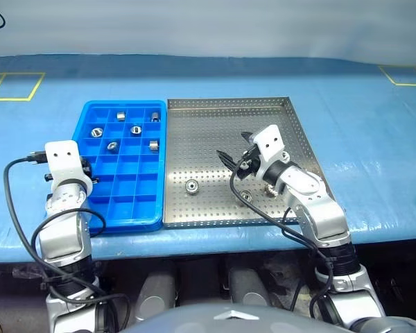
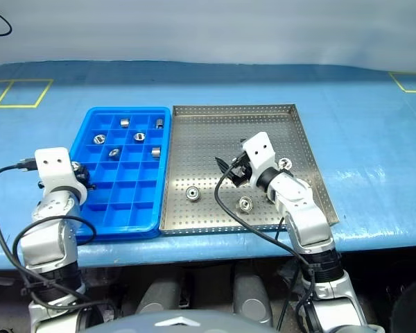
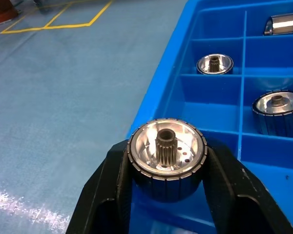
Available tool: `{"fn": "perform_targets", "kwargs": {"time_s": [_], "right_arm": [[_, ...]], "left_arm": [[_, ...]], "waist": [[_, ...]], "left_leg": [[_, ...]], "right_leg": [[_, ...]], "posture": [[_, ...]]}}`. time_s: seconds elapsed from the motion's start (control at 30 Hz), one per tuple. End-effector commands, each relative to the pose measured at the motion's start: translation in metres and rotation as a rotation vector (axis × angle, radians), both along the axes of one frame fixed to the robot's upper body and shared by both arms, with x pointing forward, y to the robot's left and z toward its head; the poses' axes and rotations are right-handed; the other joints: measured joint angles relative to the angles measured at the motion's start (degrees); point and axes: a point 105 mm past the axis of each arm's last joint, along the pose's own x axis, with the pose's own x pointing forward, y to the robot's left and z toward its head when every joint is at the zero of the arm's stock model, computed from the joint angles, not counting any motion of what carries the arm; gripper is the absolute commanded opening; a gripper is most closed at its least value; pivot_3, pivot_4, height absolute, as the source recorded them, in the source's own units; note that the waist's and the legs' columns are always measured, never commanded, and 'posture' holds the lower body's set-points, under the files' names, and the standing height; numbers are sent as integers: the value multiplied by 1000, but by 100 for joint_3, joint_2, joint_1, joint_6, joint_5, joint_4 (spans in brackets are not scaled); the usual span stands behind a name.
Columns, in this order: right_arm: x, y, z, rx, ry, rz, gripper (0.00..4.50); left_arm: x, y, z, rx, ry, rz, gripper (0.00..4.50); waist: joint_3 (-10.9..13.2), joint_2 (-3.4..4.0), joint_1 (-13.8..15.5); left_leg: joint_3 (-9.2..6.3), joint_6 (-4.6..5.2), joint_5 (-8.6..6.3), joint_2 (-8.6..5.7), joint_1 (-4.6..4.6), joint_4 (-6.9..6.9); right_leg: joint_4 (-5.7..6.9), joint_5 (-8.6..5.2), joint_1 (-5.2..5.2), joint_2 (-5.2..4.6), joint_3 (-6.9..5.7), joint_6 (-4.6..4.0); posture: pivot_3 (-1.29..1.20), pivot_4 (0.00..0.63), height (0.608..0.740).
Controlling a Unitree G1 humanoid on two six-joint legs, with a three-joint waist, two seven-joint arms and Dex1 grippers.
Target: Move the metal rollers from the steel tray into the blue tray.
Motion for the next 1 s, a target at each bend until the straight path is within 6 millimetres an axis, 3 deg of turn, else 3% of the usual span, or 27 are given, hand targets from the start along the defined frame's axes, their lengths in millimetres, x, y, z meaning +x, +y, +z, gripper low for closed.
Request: {"fn": "perform_targets", "kwargs": {"time_s": [0.03, 0.07, 0.33, 0.43, 0.5, 0.63, 0.77, 0.9, 1.0], "right_arm": [[-3, -2, 14, 12, -59, -7, 4500], [-3, -2, 14, 11, -59, -8, 4500], [-4, -4, 15, 12, -63, -17, 4500], [-5, -4, 16, 14, -64, -20, 4500], [-6, -4, 17, 21, -70, -19, 4500], [-7, -4, 23, 49, -92, -18, 4500], [-7, -9, 25, 38, -104, -41, 4500], [-8, -15, 23, 24, -102, -68, 4500], [-10, -19, 23, 19, -106, -86, 4500]], "left_arm": [[6, -4, 13, 26, -55, -33, 1738], [7, -6, 13, 19, -58, -46, 1738], [9, -5, 13, 40, -53, -18, 4247], [9, -8, 20, 42, -89, -34, 4247], [12, -19, 34, 17, -185, -92, 4247], [19, -59, 56, -26, -314, -313, 4247], [22, -124, 66, -113, -344, -647, 4247], [20, -167, 57, -120, -258, -869, 4247], [22, -178, 40, -70, -152, -921, 4247]], "waist": [[0, 0, -3], [0, 0, -4], [0, 0, -35], [0, 0, -66], [0, 0, -80], [0, -1, -80], [1, -1, -82], [0, 0, -161], [0, 1, -250]], "left_leg": [[0, 0, 0, 0, 0, 0], [0, 0, 0, 0, 1, 0], [0, 0, 0, 0, 1, 0], [1, 0, 0, 0, 0, 0], [0, 0, 0, 0, 0, 0], [1, 0, 0, 0, -1, 1], [4, 2, -1, -2, 0, 1], [8, 4, -2, -3, 0, 1], [11, 4, -2, 0, 2, 0]], "right_leg": [[0, 0, 0, 0, 0, 0], [0, 0, 0, 0, 0, 0], [0, 0, 0, 0, 0, 0], [0, 0, 0, 0, 0, 0], [0, 0, 0, -1, 0, 0], [0, 0, 0, -5, -1, -1], [-1, 0, 2, -7, 0, -1], [-1, -1, 1, -4, 2, 0], [-1, -13, 1, 2, 6, 19]], "posture": [[-110, 150, 740], [-111, 150, 740], [-123, 150, 740], [-126, 150, 740], [-128, 150, 740], [-135, 150, 740], [-161, 150, 740], [-196, 150, 740], [-224, 150, 740]]}}
